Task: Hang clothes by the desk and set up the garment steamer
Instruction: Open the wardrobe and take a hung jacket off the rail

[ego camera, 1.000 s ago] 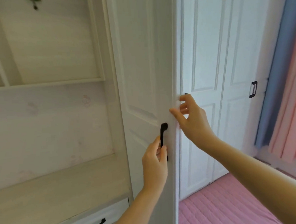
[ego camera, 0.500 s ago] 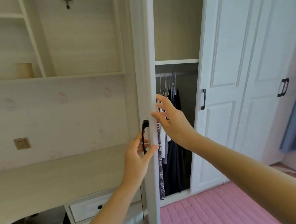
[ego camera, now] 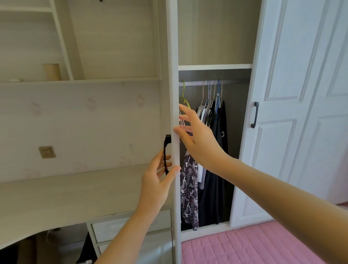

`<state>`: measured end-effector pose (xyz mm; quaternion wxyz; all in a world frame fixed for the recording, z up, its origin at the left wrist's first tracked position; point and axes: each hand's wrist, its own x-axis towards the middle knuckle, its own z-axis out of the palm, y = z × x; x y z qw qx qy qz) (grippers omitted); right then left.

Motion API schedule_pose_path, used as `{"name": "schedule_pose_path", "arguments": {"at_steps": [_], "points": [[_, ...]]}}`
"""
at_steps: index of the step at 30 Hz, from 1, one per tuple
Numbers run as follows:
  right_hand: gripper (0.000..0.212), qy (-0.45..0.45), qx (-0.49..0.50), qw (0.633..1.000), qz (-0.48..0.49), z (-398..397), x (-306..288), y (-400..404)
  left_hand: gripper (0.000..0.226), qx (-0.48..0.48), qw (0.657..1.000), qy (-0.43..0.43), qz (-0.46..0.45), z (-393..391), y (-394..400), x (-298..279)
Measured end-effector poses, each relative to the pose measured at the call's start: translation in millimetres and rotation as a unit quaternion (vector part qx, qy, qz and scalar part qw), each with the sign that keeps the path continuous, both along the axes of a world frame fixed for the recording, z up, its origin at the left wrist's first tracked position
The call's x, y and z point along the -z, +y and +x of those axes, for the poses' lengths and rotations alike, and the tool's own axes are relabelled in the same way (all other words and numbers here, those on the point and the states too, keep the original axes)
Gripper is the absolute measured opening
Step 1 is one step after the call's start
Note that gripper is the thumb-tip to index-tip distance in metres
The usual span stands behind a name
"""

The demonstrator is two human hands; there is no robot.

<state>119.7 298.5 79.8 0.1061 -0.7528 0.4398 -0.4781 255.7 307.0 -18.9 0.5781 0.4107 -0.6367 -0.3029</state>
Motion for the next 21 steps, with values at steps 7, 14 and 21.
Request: {"name": "schedule_pose_path", "arguments": {"at_steps": [7,14,21], "points": [[0.058,0.076,-0.015,0.997,0.001,-30,4,1,0.048,-0.094,0.995,-0.001,-0.027,-18,19,1],[0.052,0.182,0.042,0.982,0.041,-88,18,-4,0.036,-0.254,0.945,-0.111,-0.172,-43,35,18],[0.054,0.281,0.086,0.951,0.098,-147,41,-26,0.033,-0.315,0.865,-0.198,-0.337,-82,21,-6]]}}
